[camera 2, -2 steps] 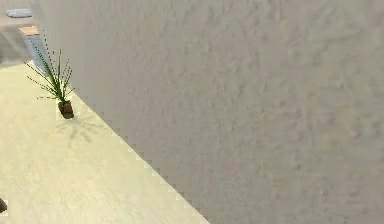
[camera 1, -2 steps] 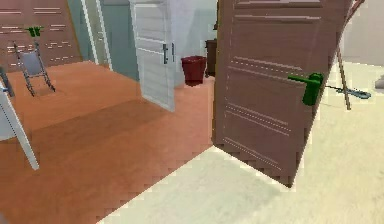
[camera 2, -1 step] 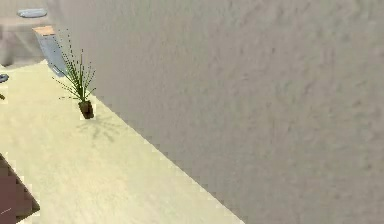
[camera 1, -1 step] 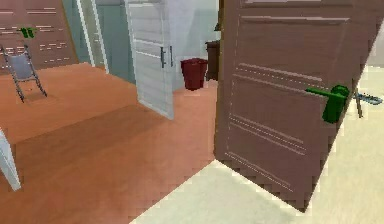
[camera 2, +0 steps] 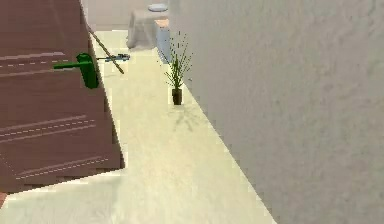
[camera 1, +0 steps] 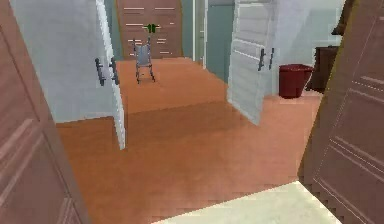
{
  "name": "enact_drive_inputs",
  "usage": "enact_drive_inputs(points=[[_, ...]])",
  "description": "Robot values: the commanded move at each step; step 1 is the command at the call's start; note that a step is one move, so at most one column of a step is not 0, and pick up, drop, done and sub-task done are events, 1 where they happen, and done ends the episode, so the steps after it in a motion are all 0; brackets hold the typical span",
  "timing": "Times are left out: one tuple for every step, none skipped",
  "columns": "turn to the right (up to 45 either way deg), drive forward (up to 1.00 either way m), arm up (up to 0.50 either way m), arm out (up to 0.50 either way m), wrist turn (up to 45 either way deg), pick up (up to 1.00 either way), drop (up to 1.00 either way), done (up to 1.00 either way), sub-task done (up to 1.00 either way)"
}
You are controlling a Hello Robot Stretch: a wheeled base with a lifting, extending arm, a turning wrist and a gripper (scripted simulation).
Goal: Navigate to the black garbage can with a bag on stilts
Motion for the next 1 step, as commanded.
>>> enact_drive_inputs(points=[[0.0, 1.00, 0.00, 0.00, 0.0, 0.00, 0.00, 0.00, 0.00]])
